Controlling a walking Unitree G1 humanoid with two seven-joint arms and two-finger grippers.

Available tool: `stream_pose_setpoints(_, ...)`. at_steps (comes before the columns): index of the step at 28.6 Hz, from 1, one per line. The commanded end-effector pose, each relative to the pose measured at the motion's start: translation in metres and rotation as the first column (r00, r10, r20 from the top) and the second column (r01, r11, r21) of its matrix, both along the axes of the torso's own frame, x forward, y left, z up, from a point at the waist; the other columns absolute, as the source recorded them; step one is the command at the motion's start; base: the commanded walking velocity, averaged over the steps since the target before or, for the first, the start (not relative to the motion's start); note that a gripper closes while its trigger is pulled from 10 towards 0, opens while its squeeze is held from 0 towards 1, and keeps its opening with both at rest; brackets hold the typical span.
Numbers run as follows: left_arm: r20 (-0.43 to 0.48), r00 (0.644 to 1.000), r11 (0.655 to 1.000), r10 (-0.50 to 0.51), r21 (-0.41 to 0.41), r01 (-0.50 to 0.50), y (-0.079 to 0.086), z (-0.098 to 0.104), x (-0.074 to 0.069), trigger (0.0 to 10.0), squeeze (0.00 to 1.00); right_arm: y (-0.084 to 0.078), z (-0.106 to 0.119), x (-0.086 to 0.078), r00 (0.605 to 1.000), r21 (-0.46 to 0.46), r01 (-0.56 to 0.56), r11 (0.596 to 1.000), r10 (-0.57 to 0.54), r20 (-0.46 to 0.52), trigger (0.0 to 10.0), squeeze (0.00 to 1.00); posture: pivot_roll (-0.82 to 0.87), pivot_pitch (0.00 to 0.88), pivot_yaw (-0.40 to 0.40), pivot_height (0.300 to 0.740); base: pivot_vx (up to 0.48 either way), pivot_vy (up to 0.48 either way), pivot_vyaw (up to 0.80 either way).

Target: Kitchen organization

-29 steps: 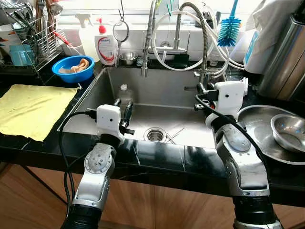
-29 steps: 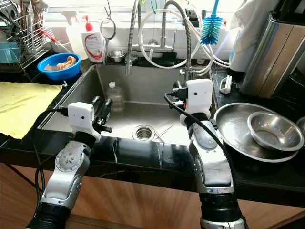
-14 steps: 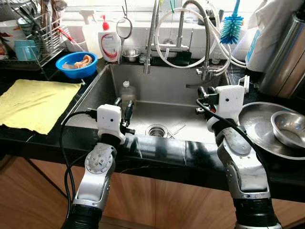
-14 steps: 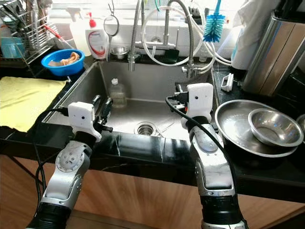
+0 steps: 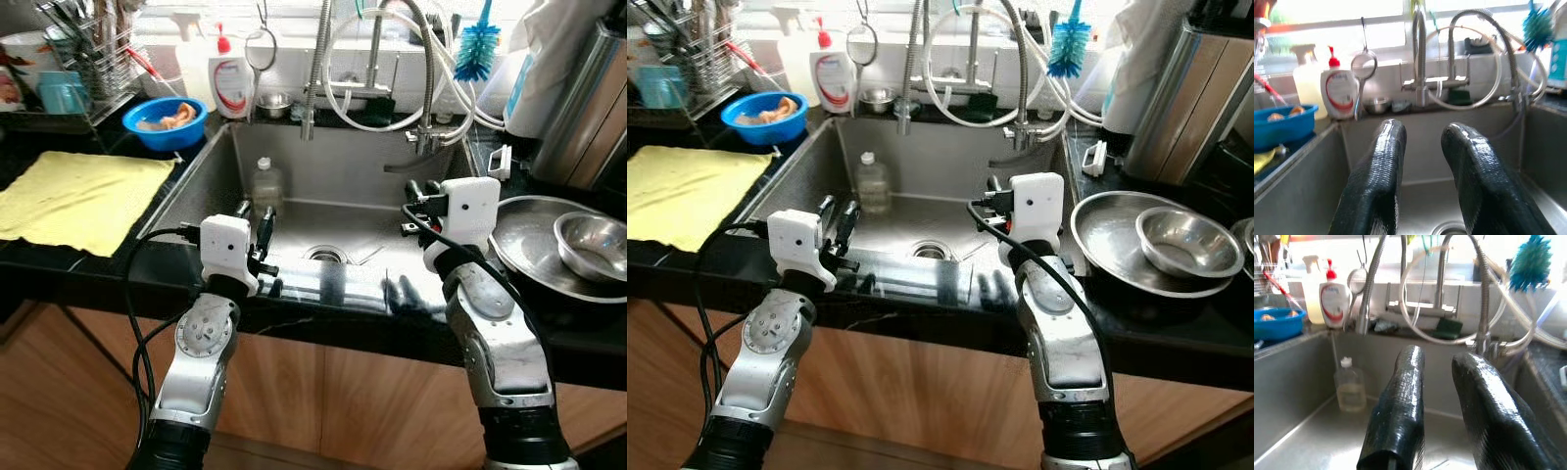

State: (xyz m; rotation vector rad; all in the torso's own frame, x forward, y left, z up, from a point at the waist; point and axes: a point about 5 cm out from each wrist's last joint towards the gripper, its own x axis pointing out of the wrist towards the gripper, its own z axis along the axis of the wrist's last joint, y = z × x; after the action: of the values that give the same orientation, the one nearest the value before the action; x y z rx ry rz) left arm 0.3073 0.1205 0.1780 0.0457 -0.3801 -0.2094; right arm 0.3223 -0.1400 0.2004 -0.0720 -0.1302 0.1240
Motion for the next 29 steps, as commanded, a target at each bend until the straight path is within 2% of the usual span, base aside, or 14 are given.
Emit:
stream_pose_setpoints(1, 0.004, 1.0, 1.0, -0.002, 0.028, 0.002, -0.002, 0.001, 0.001, 10.0, 0.0, -0.001, 0.0, 0.001, 1.0, 0.001, -0.001, 1.0, 0.001, -0.004, 10.0, 0.0, -0.1, 0.0, 0.039, 0.74, 0.0, 0.0, 0.0)
stream_pose_setpoints(4, 0.003, 1.0, 0.999, -0.001, 0.034, 0.001, -0.002, 0.002, 0.001, 10.0, 0.0, -0.001, 0.0, 0.001, 1.0, 0.001, -0.001, 1.0, 0.001, -0.005, 10.0, 0.0, -0.09, 0.0, 0.038, 0.74, 0.0, 0.0, 0.0)
stream_pose_setpoints(8, 0.008, 1.0, 0.999, 0.009, 0.045, -0.009, -0.002, 0.002, 0.002, 10.0, 0.0, 0.0, 0.0, 0.002, 1.0, -0.004, -0.007, 1.0, 0.007, -0.008, 10.0, 0.0, -0.1, 0.0, 0.037, 0.74, 0.0, -0.418, 0.0)
stream_pose_setpoints(17, 0.008, 1.0, 0.999, 0.013, 0.035, -0.014, -0.001, 0.002, 0.001, 10.0, 0.0, -0.005, 0.005, 0.004, 1.0, -0.034, 0.018, 0.999, -0.018, 0.0, 10.0, 0.0, -0.09, 0.0, 0.035, 0.74, 0.0, 0.0, 0.0)
stream_pose_setpoints(21, 0.011, 1.0, 0.998, 0.018, 0.06, -0.019, -0.001, 0.001, 0.001, 10.0, 0.0, -0.007, 0.009, 0.005, 1.0, -0.068, 0.023, 0.997, -0.023, 0.002, 10.0, 0.0, -0.09, 0.0, 0.035, 0.74, 0.0, -0.312, 0.0)
stream_pose_setpoints(29, 0.007, 1.0, 0.999, 0.015, 0.03, -0.016, -0.002, 0.001, 0.001, 10.0, 0.0, -0.008, 0.012, 0.005, 1.0, -0.092, 0.025, 0.995, -0.024, 0.006, 10.0, 0.0, -0.1, 0.0, 0.029, 0.74, 0.0, -0.415, 0.0)
